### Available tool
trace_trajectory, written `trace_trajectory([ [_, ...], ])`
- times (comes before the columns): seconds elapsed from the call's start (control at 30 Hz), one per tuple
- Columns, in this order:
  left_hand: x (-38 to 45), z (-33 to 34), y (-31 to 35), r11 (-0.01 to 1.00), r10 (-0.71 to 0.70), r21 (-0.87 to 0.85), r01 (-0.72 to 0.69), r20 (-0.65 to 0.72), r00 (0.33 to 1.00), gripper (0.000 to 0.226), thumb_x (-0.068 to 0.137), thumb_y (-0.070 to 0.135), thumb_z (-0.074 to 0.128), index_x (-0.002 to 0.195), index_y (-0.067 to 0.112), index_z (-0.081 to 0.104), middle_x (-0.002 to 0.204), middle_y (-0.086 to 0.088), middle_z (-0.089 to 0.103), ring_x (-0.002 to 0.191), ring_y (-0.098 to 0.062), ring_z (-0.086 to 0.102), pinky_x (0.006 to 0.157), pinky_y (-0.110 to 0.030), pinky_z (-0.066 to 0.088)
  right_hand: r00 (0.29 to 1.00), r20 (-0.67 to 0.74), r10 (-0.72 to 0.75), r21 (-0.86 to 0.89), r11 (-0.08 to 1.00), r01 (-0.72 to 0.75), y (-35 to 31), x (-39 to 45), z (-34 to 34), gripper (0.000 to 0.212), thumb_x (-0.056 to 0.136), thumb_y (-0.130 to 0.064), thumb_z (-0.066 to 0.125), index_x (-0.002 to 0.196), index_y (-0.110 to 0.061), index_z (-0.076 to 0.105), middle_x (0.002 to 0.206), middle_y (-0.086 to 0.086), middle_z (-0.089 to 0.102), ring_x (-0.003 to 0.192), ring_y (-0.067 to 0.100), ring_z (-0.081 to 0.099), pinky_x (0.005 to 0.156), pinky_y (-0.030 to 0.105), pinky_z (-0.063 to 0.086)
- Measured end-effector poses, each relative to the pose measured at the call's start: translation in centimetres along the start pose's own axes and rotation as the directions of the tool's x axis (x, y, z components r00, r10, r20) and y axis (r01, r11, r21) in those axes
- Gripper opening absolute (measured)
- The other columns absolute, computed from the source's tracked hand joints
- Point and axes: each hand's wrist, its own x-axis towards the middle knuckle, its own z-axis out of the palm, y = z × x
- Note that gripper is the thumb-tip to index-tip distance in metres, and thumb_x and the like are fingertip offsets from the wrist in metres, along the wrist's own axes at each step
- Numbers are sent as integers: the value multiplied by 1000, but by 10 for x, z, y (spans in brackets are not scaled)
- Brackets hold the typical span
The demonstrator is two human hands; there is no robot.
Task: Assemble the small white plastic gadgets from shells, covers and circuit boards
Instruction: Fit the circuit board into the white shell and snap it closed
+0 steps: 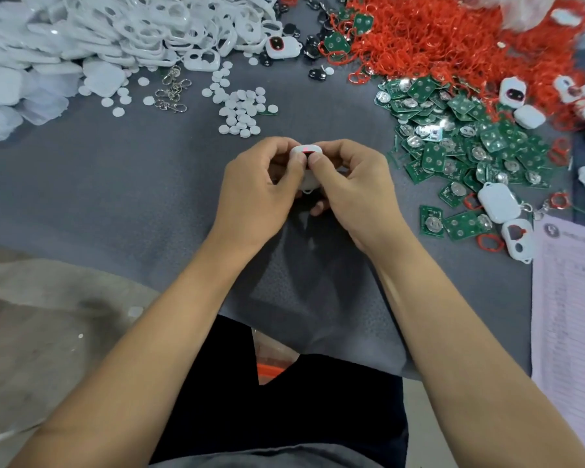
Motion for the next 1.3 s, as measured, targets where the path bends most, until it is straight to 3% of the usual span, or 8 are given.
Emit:
trace_trajectory([
  [0.13, 4, -1, 3, 1000, -15, -19, 15, 4, 1000, 19, 105, 19, 62, 119, 10, 72, 105, 3, 75, 95, -7, 73, 80, -28, 62, 1000, -7, 0, 34, 999, 0, 0, 1, 0, 18, 103, -11, 60, 114, -8, 74, 74, -11, 68, 60, 4, 61, 49, 28, 56],
  [0.23, 3, -6, 4, 1000, 3, 0, -3, 29, 1000, 21, 104, 17, 62, 122, 11, 71, 107, 7, 75, 95, 0, 72, 85, -22, 59, 999, 45, 22, 108, 994, -26, -2, 0, -4, 21, 102, -6, 60, 121, -7, 70, 86, 2, 69, 65, 8, 59, 50, 29, 56],
  [0.33, 0, -10, 3, 1000, 0, -23, 2, 63, 998, 22, 104, 17, 62, 124, 13, 71, 109, 8, 76, 97, -1, 73, 90, -27, 59, 997, 67, 30, 135, 990, -39, -3, -3, -6, 26, 101, -1, 60, 126, -5, 67, 94, 12, 69, 67, 11, 61, 49, 29, 55],
  [0.67, -2, -10, 3, 997, -28, -74, 33, 74, 997, 22, 103, 18, 64, 123, 14, 72, 107, 9, 77, 97, -3, 74, 86, -32, 63, 997, 62, 39, 120, 992, -47, -5, -3, -7, 21, 102, -6, 60, 120, -6, 71, 91, 14, 70, 64, 12, 58, 48, 27, 52],
  [0.87, -3, -9, 5, 996, -31, -85, 38, 84, 996, 22, 104, 17, 62, 123, 13, 72, 109, 6, 76, 97, -6, 74, 85, -34, 63, 1000, 19, 15, 93, 995, -16, -3, -2, -6, 17, 102, -10, 61, 111, -5, 75, 71, -1, 66, 54, 11, 54, 43, 29, 49],
  [1.03, -3, -10, 5, 996, -28, -77, 36, 101, 995, 23, 104, 17, 62, 124, 13, 73, 109, 6, 76, 99, -6, 74, 86, -31, 62, 1000, -11, -25, 41, 999, 25, 1, -3, -5, 19, 103, -13, 60, 108, -8, 78, 66, -13, 66, 49, 6, 53, 41, 28, 45],
  [1.3, -1, -11, 3, 972, -112, -199, 124, 69, 991, 15, 101, 14, 66, 113, 10, 75, 101, 0, 77, 94, -13, 76, 78, -36, 65, 997, 61, -50, 155, 987, 40, 1, -2, -6, 23, 105, -10, 56, 115, -8, 77, 68, 8, 59, 57, 12, 48, 45, 29, 50],
])
